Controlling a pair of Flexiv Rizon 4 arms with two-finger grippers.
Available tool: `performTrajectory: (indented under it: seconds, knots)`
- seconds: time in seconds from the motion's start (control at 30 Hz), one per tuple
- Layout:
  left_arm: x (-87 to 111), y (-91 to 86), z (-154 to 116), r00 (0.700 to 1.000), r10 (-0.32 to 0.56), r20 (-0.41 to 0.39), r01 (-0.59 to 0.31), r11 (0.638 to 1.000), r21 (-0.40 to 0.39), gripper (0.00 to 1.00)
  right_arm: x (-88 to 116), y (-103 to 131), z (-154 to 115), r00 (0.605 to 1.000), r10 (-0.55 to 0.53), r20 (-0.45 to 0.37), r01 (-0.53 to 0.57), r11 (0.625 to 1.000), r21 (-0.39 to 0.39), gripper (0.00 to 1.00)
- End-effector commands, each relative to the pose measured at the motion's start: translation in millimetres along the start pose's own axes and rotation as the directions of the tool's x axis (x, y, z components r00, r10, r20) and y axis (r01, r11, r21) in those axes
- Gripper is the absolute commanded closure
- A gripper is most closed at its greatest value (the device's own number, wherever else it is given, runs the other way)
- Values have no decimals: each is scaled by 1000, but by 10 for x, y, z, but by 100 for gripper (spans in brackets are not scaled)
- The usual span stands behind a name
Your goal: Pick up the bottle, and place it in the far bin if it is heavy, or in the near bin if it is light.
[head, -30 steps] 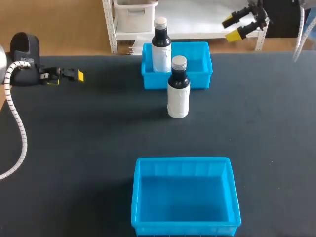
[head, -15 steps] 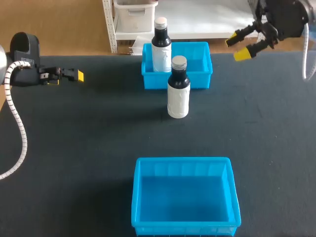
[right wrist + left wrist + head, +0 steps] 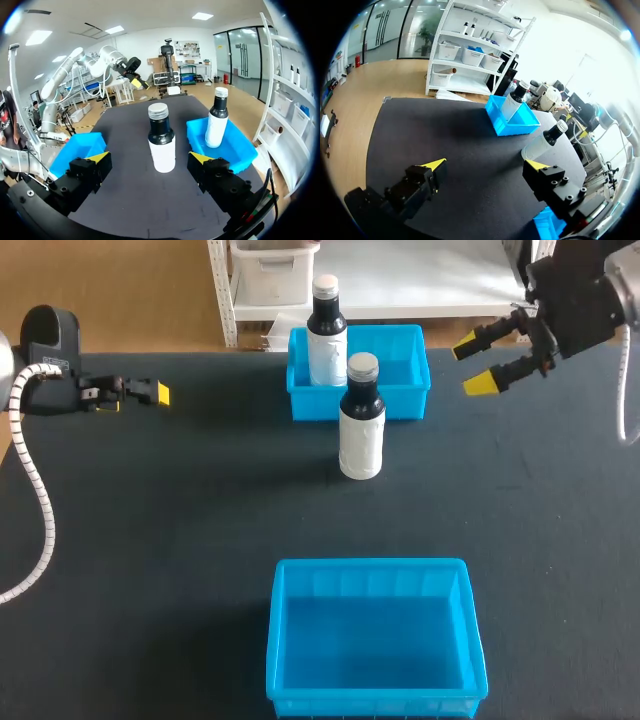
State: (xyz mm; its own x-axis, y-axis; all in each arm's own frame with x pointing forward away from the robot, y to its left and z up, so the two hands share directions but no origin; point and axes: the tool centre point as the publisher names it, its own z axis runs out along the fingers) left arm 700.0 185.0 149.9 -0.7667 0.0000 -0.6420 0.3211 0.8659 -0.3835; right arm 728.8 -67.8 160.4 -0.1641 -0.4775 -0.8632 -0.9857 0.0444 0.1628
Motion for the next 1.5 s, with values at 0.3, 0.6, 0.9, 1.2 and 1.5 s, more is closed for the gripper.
performTrajectory:
  seconds: [0.3,0.6,0.9,1.2,1.5]
  knots:
    - [0,0,0,1000,0,0,0,1000,0,0,-89,-34,280,999,-37,-21,41,964,261,0]
    - [0,0,0,1000,0,0,0,1000,0,0,-123,-74,484,998,-58,-19,60,987,152,0]
    - [0,0,0,1000,0,0,0,1000,0,0,-173,-97,708,997,-73,-15,74,994,76,0]
    - [0,0,0,1000,0,0,0,1000,0,0,-239,-112,873,996,-82,-17,83,996,43,0]
    - [0,0,0,1000,0,0,0,1000,0,0,-256,-140,1051,997,-78,-19,79,997,21,0]
